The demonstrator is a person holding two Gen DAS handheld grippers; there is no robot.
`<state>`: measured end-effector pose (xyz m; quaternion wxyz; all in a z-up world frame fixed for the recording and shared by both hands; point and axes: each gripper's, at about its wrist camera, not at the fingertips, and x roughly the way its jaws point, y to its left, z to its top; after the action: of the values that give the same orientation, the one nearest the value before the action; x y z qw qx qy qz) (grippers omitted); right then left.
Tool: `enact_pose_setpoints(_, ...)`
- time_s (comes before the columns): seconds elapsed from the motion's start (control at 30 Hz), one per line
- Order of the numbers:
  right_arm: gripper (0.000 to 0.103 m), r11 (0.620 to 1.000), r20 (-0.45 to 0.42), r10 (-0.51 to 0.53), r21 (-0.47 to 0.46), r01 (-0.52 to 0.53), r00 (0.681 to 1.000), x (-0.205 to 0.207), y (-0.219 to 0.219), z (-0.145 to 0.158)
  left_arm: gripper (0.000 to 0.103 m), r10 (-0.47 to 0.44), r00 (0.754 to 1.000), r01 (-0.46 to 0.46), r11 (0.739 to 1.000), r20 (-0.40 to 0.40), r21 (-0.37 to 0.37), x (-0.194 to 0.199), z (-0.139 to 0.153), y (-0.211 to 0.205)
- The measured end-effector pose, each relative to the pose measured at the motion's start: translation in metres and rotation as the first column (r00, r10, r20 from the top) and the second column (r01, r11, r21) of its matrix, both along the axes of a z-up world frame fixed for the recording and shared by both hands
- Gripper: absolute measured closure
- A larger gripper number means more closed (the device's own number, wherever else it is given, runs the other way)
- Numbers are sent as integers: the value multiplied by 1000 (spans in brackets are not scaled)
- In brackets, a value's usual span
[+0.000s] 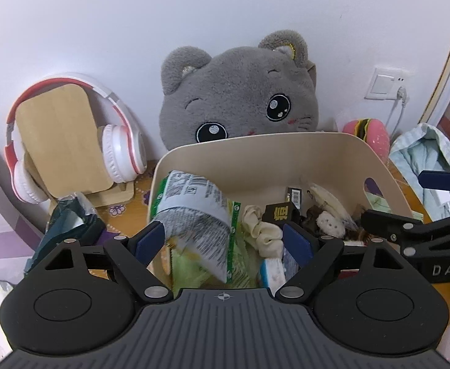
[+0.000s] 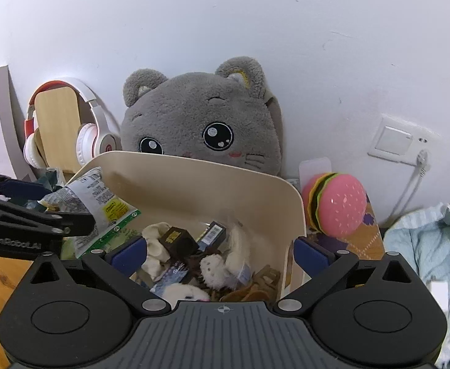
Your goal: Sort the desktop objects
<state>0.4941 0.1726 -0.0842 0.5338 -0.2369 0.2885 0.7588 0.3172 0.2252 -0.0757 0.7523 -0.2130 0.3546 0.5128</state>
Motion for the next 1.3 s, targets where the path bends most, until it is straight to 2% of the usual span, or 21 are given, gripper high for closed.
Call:
enact_pose_setpoints(0.17,0,999,-23,-45,-6,45,999,-2,-18,6,17,-18,1000,18,999,-7,34,-14,13,-18)
enact_pose_setpoints(0.33,0,998,-19,-66,-22,66,998,-1,-40,12,18,-21,1000,21,999,18,38,-25,25,-36)
enact_pose_setpoints(0.53,0,993,-47,-78,-87,74,996,9,-58,20,18,-14,999,12,997,28,80,-31,41,-66)
enact_pose_setpoints(0.77,0,996,-30,-72,-53,70,997,19,-89,45,18,6,1000,-8,993,18,114,-30,62,-109)
enact_pose_setpoints(0.97,0,999,-22,-31,16,31,999,28,-132,73,18,19,1000,-21,990,20,139,-30,84,-159)
enact_pose_setpoints(1.3,0,999,-49,-22,45,24,999,47,-201,99,18,56,998,-60,991,43,120,-36,112,-235)
